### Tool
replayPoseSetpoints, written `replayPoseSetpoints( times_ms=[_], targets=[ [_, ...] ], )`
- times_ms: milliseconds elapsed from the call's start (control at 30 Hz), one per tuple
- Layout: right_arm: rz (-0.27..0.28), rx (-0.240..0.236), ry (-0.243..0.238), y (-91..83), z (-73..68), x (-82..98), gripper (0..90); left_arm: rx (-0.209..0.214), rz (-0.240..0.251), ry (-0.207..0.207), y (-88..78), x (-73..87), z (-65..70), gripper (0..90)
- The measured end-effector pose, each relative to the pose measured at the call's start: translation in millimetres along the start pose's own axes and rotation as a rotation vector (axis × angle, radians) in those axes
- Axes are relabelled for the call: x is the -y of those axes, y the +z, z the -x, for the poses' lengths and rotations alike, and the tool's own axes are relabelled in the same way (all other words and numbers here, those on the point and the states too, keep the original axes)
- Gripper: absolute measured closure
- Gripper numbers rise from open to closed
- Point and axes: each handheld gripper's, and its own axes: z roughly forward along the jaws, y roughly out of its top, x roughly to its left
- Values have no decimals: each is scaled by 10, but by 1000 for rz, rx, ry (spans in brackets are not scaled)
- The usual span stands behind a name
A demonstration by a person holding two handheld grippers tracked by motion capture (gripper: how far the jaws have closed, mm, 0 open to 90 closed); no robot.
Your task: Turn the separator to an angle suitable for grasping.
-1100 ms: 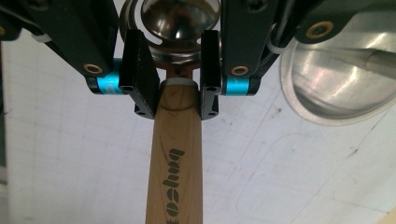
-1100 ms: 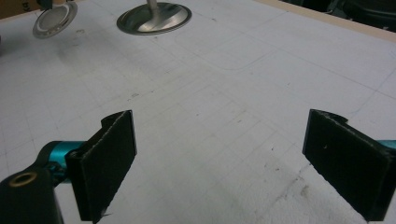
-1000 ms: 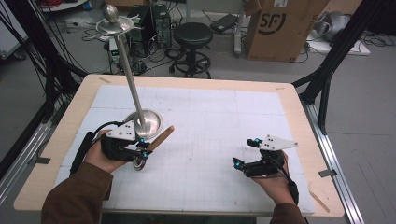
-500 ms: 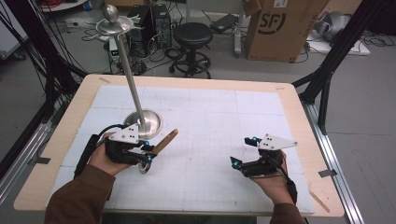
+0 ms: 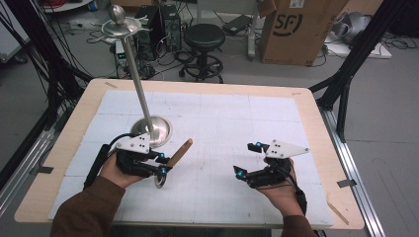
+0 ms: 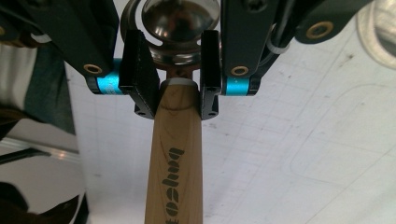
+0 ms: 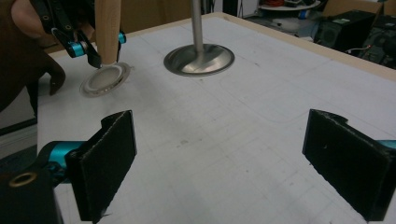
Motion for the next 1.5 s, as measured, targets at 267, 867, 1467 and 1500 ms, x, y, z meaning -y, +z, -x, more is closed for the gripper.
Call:
replayPoseSetpoints(
  times_ms=[267, 867, 1467, 1500],
  targets=[
    [25, -74, -6, 107, -66, -110, 148, 21, 39, 2, -30, -19, 2, 694],
    [90, -203, -38, 460, -218, -445, 161, 60, 87, 5, 38, -73, 65, 694],
    [110, -285, -61, 712, -393, -503, 349, 80, 80, 32, 127, -115, 103, 693],
    [111, -298, -58, 730, -405, -505, 361, 84, 81, 29, 130, -114, 104, 694]
  ],
)
